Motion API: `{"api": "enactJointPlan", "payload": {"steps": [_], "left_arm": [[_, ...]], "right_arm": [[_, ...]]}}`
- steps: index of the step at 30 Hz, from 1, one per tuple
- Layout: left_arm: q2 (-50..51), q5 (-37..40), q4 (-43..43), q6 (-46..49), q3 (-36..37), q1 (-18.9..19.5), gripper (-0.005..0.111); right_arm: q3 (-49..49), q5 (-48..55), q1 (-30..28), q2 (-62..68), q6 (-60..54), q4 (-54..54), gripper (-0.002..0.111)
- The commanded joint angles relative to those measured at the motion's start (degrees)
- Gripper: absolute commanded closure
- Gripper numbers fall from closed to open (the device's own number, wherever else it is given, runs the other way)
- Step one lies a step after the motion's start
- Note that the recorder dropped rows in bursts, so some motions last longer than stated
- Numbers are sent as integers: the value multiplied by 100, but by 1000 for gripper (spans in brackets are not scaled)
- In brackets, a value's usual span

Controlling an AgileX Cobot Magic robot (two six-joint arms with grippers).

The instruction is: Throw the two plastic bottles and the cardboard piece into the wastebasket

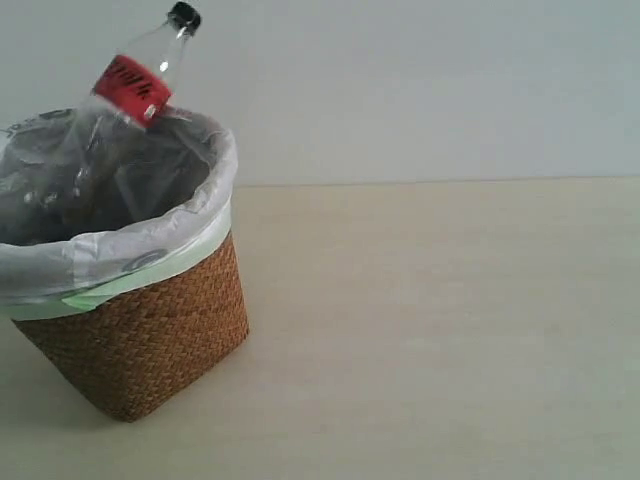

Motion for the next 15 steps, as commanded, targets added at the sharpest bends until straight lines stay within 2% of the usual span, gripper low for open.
{"api": "enactJointPlan", "payload": {"steps": [1, 7, 10, 11, 13, 15], "left_arm": [[-19, -7, 17, -29, 23, 4, 103], [-19, -7, 17, -29, 23, 4, 103], [-19, -7, 17, -29, 23, 4, 103], [-19, -7, 17, -29, 23, 4, 103], [-19, -7, 17, -29, 23, 4, 103], [-19, -7, 17, -29, 23, 4, 103]], "right_arm": [[-33, 130, -6, -94, -13, -243, 35], [-33, 484, -6, -94, 112, -776, 35], [-33, 835, -6, -94, 455, -1439, 37], [-33, 985, -6, -94, 573, -1665, 44], [-33, 1258, -6, -94, 663, -2029, 70], [-33, 1258, -6, -94, 634, -2356, 109]]}}
